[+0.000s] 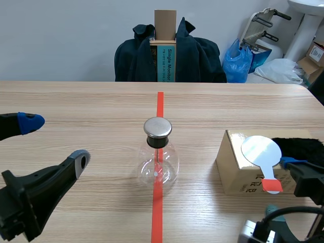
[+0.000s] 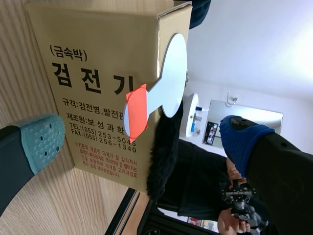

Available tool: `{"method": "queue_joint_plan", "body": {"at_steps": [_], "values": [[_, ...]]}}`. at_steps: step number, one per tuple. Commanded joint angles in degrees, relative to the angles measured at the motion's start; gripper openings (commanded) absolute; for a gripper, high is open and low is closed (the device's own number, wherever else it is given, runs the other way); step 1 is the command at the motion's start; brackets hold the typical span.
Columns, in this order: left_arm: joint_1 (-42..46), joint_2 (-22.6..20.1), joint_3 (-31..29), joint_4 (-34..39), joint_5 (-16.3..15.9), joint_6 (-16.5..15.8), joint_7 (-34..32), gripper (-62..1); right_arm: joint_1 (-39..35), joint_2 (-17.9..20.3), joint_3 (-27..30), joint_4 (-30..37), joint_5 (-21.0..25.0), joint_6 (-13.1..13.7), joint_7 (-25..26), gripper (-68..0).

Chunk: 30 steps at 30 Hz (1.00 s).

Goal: Do the electroscope experiment.
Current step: 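Pick up the white charging plate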

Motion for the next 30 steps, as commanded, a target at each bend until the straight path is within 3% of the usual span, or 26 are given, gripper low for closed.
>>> {"method": "queue_joint_plan", "body": {"at_steps": [1, 17, 20, 30], "values": [[0.4, -0.1, -0.5, 1.1, -0.4, -0.1, -0.8, 1.4, 1.2, 0.8, 0.0, 1.5, 0.2, -0.6, -0.3, 0.4], [0.4, -0.1, -0.5, 1.1, -0.4, -0.1, -0.8, 1.4, 3.2, 1.2, 0.3, 1.4, -0.9, -0.6, -0.4, -0.5], [0.4, -0.1, -0.5, 1.1, -0.4, -0.1, -0.8, 1.4, 3.2, 1.2, 0.7, 1.4, -0.9, -0.6, -0.4, -11.6], [0.4, -0.1, -0.5, 1.1, -0.4, -0.1, -0.8, 1.4, 3.2, 1.2, 1.1, 1.4, -0.9, -0.6, -0.4, -62.3]]}}
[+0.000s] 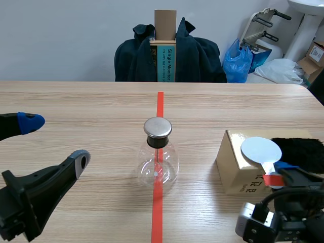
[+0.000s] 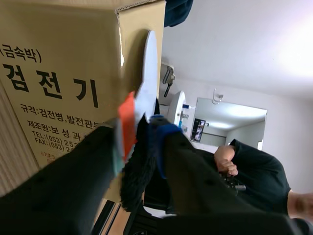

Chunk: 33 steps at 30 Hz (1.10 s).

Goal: Do the electroscope experiment.
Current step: 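Pick up the white charging plate, then bring the plate to the electroscope and point at the metal foil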

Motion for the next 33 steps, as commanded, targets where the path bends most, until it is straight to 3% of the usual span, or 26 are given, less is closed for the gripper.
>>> {"method": "queue_joint_plan", "body": {"at_steps": [1, 6, 18, 21, 22, 25, 29, 33], "values": [[0.4, -0.1, -0.5, 1.1, -0.4, -0.1, -0.8, 1.4, 0.0, 0.9, 0.5, 1.2, 0.0, -0.6, -0.2, -66.3], [0.4, -0.1, -0.5, 1.1, -0.4, -0.1, -0.8, 1.4, 0.0, 1.0, 0.6, 1.2, 0.0, -1.2, -0.2, -66.7], [0.4, -0.2, -0.5, 1.1, -0.4, -0.3, -0.8, 1.4, -1.0, 1.0, 6.7, 1.7, 0.1, -16.7, 4.8, -66.7], [0.4, -0.4, -0.5, 1.0, 0.3, -0.3, 0.0, 1.4, -1.5, 1.0, 8.8, 3.4, 2.1, -16.7, 6.4, -66.7], [0.2, -0.8, -0.5, 0.9, 0.6, -0.3, 0.6, -3.6, -1.9, 1.0, 9.5, 4.2, 2.9, -16.7, 6.7, -66.7], [-1.9, -2.8, -0.5, -0.2, 0.5, -0.6, 4.4, -29.2, -1.9, 1.0, 11.5, 6.9, 5.6, -16.7, 8.0, -66.7], [-7.2, -6.5, -0.5, -3.5, 0.0, -3.5, 8.4, -59.2, -1.9, 1.0, 14.3, 11.4, 8.1, -16.7, 8.4, -66.7], [-12.9, -9.6, 0.2, -9.5, -0.6, -9.9, 6.4, -58.8, -1.9, 0.9, 16.3, 17.1, 10.9, -16.7, 9.1, -66.7]]}}
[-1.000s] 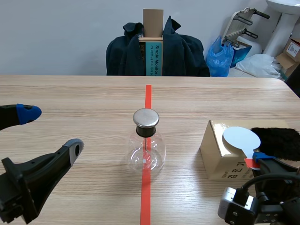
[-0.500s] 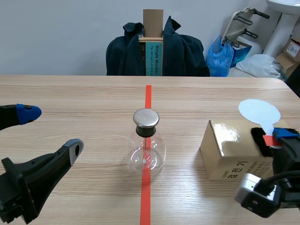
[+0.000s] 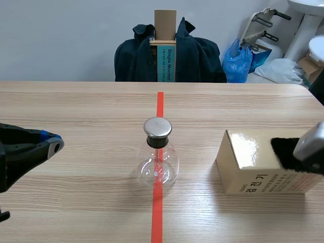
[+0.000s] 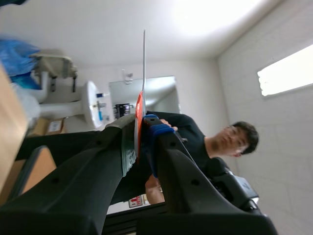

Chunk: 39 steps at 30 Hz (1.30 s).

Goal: Do the electroscope experiment.
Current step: 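Bring the plate to the electroscope and point at the metal foil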

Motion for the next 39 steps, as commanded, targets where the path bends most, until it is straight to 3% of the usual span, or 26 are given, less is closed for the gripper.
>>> {"method": "queue_joint_plan", "body": {"at_steps": [1, 6, 14, 19, 27, 30, 37, 39], "values": [[-2.6, -0.6, 0.8, -2.6, -0.6, -1.9, -2.6, -58.8, 0.7, 0.9, 0.8, 3.0, 0.9, -3.5, 0.2, -66.7], [-12.7, -1.2, 7.4, -14.7, 0.4, -7.5, -8.3, -58.8, 0.7, 0.9, 1.4, 8.3, 4.0, -3.5, 0.2, -66.7], [-27.6, 1.0, 24.3, -30.9, 4.7, -8.8, -17.2, -58.8, 0.7, 0.9, 1.9, 12.3, 6.8, -3.5, 0.2, -66.7], [-34.2, 5.4, 30.1, -38.9, 7.6, -8.1, -20.4, -58.8, 0.9, 0.9, 2.2, 14.2, 8.3, -3.5, 0.5, -66.7], [-38.0, 11.0, 35.3, -46.0, 15.4, -4.9, -24.2, -58.8, 5.0, 0.8, 2.1, 15.0, 11.2, -3.5, 1.3, -66.7], [-38.6, 12.2, 36.4, -47.5, 16.0, -2.7, -24.8, -58.8, 7.0, 0.8, 2.1, 15.1, 13.4, -3.5, 2.4, -66.7], [-39.1, 13.0, 36.7, -48.4, 16.0, -1.9, -25.6, -58.8, 10.8, 0.8, 2.0, 15.1, 14.8, -3.5, 3.9, -66.7], [-39.1, 13.1, 36.7, -48.4, 16.0, -1.7, -25.5, -58.8, 11.0, 0.8, 2.0, 15.1, 14.8, -1.3, 4.3, -66.7]]}}
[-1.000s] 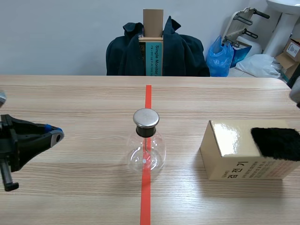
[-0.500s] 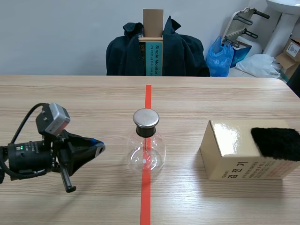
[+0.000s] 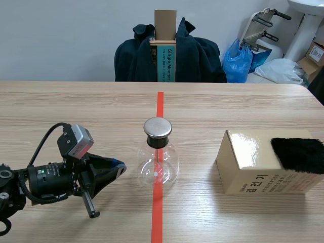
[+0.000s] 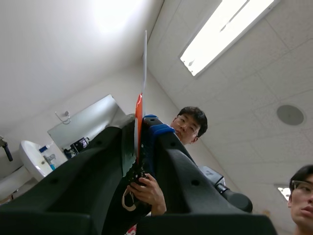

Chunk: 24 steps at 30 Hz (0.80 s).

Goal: Do the electroscope experiment.
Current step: 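Bring the plate to the electroscope and point at the metal foil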

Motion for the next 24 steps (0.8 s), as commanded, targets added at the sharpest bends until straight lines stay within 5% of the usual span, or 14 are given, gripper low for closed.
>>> {"method": "queue_joint_plan", "body": {"at_steps": [1, 5, 18, 24], "values": [[-0.6, 0.1, -0.5, 1.2, -0.5, 0.2, -1.0, -58.8, 0.5, 0.8, 0.5, 1.2, 0.2, 0.4, 0.2, -66.7], [-0.6, 0.1, -0.5, 1.2, -0.5, 0.2, -0.9, -58.8, 2.5, 0.4, -2.2, 0.3, 0.2, 4.6, 0.6, -66.7], [-0.6, 0.1, -0.5, 1.2, -0.6, 0.2, -0.8, -58.8, 9.2, -6.3, -17.3, -21.7, -8.7, 4.7, 14.1, -66.7], [-0.6, 0.1, -0.5, 1.2, -0.6, 0.2, -0.8, -58.8, 10.2, -8.5, -21.2, -28.9, -11.0, 4.7, 16.4, -66.7]]}}
